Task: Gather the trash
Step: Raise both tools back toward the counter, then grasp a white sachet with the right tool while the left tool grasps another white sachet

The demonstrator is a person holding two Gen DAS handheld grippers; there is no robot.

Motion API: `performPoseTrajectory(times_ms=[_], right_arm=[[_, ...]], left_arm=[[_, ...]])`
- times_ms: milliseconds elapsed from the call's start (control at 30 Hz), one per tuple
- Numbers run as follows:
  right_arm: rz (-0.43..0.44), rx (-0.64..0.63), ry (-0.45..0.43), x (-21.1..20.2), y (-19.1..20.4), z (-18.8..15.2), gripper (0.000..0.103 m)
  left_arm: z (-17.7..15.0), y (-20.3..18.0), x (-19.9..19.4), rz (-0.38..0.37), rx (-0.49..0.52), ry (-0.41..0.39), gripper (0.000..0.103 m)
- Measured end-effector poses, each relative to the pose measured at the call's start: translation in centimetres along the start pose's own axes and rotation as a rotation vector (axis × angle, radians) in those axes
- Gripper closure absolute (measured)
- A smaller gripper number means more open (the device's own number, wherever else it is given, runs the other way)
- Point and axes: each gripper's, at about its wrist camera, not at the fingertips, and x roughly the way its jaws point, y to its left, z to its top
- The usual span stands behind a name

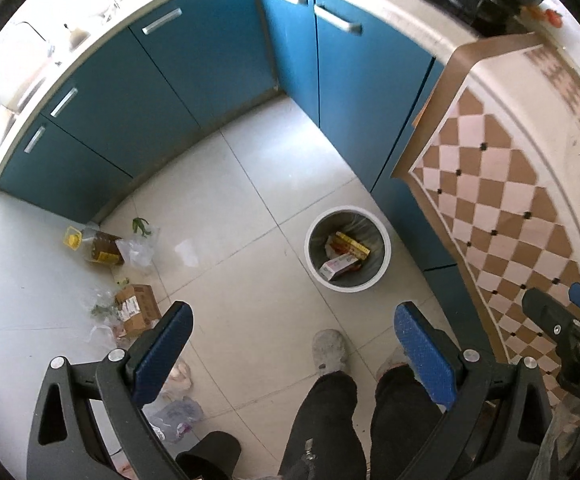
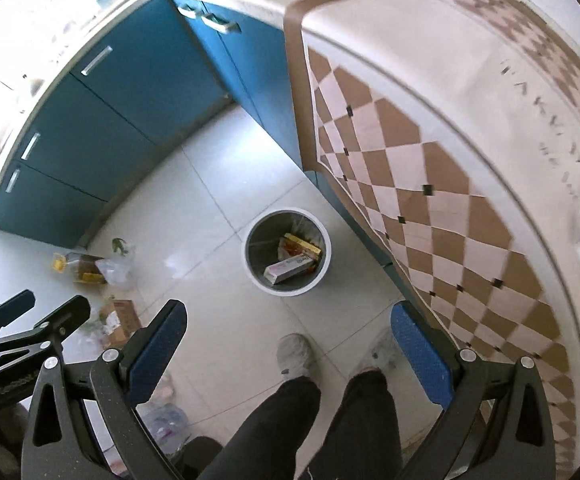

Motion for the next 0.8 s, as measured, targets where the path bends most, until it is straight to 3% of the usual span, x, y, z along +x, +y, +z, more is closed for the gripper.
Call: performPoseTrajectory(times_ms=[200,400,567,700,800], right_arm=[[0.054,0.019,-0.022,-5.1,-0.5,-0.8,0.0],[0.118,0.133,-0.076,-9.5,-4.9,-0.7,0.0],[0.086,0.323,-0.173,-13.8,-14.3,-0.8,0.0],[-0.011,0.568,-0.221,-16.6,-25.9,-3.2,0.0],[-0.081,0.762,-0.208,-16.6,-34.6,-6.0,0.0]], left_arm=[[0.0,-1.0,-4.9,0.004,-0.013,-0.061,0.0],[2.8,-7.6,-10.2,-0.03,0.095,-0.172,0.0],[4.6,-17.0,-13.1,-0.081,0.242,-0.235,0.0],[4.6,-26.7,-13.7,-0.077,0.371,-0.275,0.0],[4.6,-33.9,-13.1,-0.051,0.472,-0.29,0.0]])
